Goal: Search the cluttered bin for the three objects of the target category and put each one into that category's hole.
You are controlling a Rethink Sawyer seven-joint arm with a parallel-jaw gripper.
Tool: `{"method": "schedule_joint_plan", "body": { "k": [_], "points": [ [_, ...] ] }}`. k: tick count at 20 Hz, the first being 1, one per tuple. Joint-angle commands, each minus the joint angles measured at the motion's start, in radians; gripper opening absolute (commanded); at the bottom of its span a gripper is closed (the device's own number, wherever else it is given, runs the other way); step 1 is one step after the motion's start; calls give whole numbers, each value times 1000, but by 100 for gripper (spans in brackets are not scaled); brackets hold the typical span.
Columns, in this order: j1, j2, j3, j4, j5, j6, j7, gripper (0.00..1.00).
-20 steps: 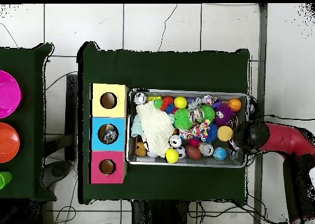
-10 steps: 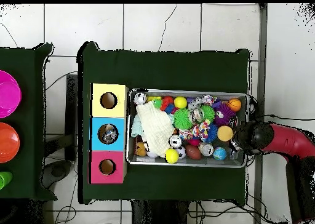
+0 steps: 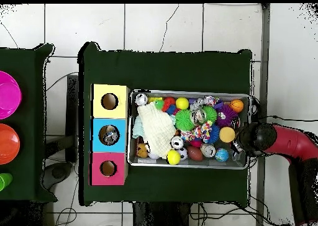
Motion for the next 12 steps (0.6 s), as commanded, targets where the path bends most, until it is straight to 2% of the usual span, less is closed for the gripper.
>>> {"method": "schedule_joint_plan", "body": {
  "k": [1,2,4,8,12],
  "points": [
    [-23,62,30,-17,-9,72,-133,100],
    [-22,66,24,-22,-13,71,-129,100],
    [-13,28,3,86,-23,17,-76,100],
    [-18,44,11,87,-17,12,-78,100],
    [0,53,-15,72,-31,29,-51,100]
  ]
}}
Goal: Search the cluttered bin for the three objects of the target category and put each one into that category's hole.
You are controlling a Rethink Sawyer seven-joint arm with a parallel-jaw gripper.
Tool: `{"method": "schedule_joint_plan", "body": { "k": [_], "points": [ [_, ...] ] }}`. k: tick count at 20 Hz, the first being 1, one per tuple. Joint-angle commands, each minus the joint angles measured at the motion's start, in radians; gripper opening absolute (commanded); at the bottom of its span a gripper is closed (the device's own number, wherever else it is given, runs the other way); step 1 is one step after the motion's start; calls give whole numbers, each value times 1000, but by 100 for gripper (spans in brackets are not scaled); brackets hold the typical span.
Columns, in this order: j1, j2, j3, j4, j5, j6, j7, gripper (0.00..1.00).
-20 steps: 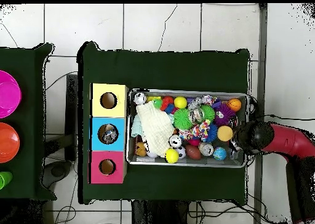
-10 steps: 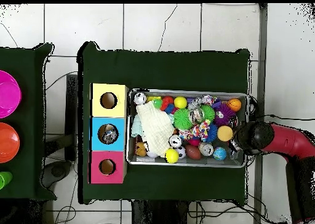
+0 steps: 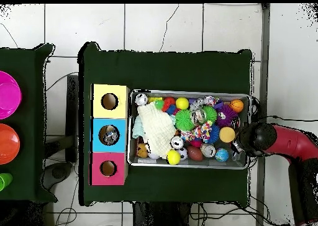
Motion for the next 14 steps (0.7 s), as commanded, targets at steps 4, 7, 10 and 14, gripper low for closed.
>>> {"method": "schedule_joint_plan", "body": {
  "k": [4,7,10,14],
  "points": [
    [3,56,-18,69,-27,54,-57,0],
    [7,58,-21,64,-28,57,-55,0],
    [10,59,-25,61,-32,55,-52,0],
    [10,60,-30,62,-36,53,-48,0]
  ]
}}
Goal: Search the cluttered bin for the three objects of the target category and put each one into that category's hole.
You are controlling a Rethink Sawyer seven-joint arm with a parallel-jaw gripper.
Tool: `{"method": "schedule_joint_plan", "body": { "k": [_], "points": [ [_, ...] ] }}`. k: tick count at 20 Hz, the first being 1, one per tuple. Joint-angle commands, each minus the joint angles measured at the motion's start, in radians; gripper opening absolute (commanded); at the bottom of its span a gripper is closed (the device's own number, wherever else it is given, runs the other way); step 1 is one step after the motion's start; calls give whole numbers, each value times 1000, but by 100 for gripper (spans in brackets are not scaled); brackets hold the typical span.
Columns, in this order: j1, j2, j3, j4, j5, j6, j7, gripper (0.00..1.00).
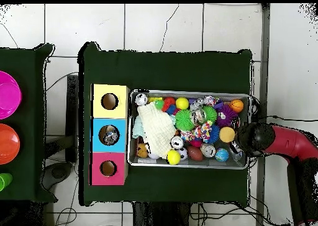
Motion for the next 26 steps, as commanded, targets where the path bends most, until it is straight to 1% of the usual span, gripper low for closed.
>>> {"method": "schedule_joint_plan", "body": {
  "k": [1,5,8,10,12,15,17,20,22,26],
  "points": [
    [6,59,-30,56,-38,53,-47,0],
    [5,60,-27,56,-36,54,-51,0],
    [-16,34,6,95,-19,32,-91,0],
    [-37,-18,43,149,-13,-10,-138,0],
    [-73,-104,91,225,13,-25,-195,0],
    [-126,-250,155,314,46,-16,-285,0],
    [-160,-312,202,351,63,-9,-323,0],
    [-177,-363,234,368,66,29,-326,0],
    [-179,-391,244,374,55,40,-321,0],
    [-204,-437,289,398,62,30,-320,0]
  ]
}}
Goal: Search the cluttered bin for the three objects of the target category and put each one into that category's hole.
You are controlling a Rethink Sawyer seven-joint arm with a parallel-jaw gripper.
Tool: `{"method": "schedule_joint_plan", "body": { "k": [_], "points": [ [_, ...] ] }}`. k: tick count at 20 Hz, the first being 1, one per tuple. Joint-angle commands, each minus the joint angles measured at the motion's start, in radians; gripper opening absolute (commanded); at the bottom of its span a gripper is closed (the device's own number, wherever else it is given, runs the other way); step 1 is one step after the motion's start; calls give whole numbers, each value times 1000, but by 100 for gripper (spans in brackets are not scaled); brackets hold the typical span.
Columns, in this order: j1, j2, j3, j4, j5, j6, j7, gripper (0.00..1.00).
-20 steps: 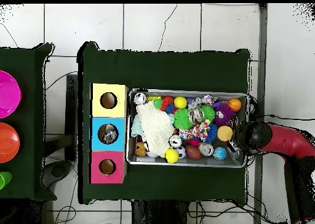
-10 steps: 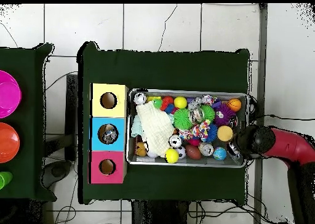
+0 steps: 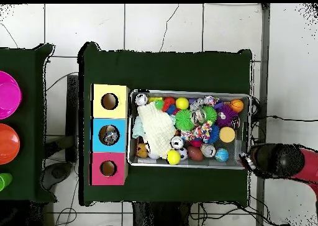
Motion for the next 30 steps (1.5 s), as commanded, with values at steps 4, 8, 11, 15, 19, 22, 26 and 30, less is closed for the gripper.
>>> {"method": "schedule_joint_plan", "body": {
  "k": [4,8,11,15,19,22,26,30],
  "points": [
    [-117,-204,292,198,111,-57,-337,0],
    [-233,-224,500,279,208,-196,-306,0],
    [-298,-237,633,330,253,-256,-253,0],
    [-335,-261,735,370,276,-283,-176,0],
    [-347,-278,804,391,286,-328,-98,0],
    [-349,-290,840,405,290,-353,-51,0],
    [-337,-309,852,424,294,-363,1,0],
    [-297,-337,834,435,285,-380,64,0]
  ]
}}
